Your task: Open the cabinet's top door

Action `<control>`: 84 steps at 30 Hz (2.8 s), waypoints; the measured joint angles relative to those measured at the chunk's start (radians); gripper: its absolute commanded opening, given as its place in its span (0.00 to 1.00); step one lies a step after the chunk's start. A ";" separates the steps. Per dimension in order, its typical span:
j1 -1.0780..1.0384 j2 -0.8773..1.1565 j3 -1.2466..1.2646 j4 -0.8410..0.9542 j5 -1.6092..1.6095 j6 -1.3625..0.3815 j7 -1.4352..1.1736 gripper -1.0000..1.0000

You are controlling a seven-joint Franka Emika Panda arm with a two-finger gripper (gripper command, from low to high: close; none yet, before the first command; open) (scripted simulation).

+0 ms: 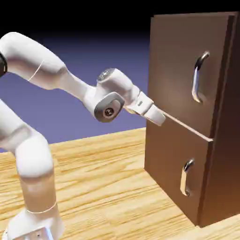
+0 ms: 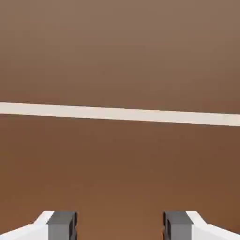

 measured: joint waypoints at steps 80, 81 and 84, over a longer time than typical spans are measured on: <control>-0.958 -0.403 0.268 -0.081 -0.799 0.667 0.984 0.00; -0.946 -0.439 0.262 -0.095 -0.807 0.637 0.999 0.00; -0.895 -0.548 0.239 -0.132 -0.832 0.528 1.039 0.00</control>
